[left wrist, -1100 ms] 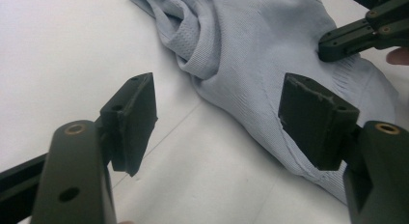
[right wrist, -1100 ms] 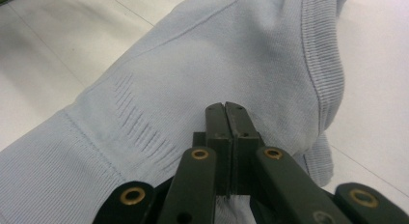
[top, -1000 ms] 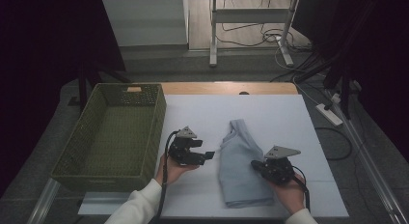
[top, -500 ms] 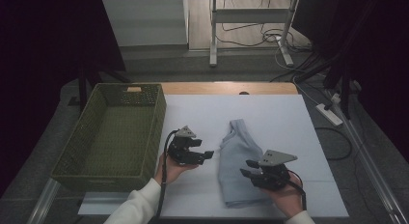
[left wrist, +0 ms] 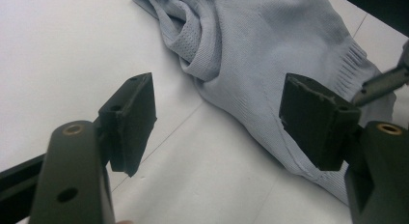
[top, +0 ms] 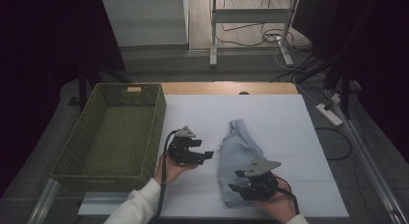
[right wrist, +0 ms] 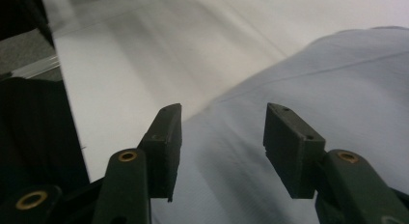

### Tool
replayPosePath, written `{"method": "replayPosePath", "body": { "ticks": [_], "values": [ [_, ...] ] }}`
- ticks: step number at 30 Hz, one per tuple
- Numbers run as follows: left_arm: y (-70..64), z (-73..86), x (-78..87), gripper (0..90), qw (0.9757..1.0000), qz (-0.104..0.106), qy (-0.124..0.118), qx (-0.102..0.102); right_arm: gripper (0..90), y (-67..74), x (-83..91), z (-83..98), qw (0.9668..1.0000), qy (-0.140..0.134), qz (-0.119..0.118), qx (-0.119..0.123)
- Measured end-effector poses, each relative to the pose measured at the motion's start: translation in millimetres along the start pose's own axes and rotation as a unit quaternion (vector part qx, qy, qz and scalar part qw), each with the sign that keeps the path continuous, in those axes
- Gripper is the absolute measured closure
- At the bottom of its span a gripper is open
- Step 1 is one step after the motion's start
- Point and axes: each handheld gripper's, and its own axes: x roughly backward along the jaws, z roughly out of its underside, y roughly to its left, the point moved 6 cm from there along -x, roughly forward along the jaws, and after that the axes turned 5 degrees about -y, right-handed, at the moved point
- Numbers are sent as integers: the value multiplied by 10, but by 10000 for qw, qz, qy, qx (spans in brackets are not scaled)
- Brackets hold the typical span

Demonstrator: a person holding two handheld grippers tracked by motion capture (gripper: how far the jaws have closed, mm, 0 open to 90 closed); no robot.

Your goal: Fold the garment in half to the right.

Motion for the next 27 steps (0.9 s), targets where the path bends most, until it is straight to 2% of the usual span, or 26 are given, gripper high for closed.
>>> {"method": "replayPosePath", "body": {
  "ticks": [3, 5, 9, 13, 17, 19, 22, 27],
  "values": [
    [2, 2, 2, 292, 10000, 4, 4, 5, 457, 103, -43, 2, 9998, 68, -159, 24],
    [4, 2, 4, 292, 10000, 0, -2, 6, 442, 208, -86, 13, 9993, 184, -285, 129],
    [10, 4, 13, 292, 10000, -2, -16, 24, 387, 334, -150, 44, 9982, 385, -328, 320],
    [17, 3, 19, 291, 10000, -5, -20, 19, 349, 377, -224, 127, 9958, 696, -304, 507],
    [16, 2, 24, 291, 10000, -14, -26, 22, 334, 345, -283, 216, 9931, 966, -234, 629],
    [15, 2, 25, 291, 10000, -16, -24, 20, 343, 325, -299, 242, 9922, 1000, -215, 715],
    [18, 4, 25, 290, 10000, -18, -22, 29, 404, 307, -298, 242, 9916, 1007, -130, 804],
    [23, 4, 29, 290, 10000, -23, -35, 42, 502, 290, -294, 236, 9909, 1055, -43, 835]
  ]
}}
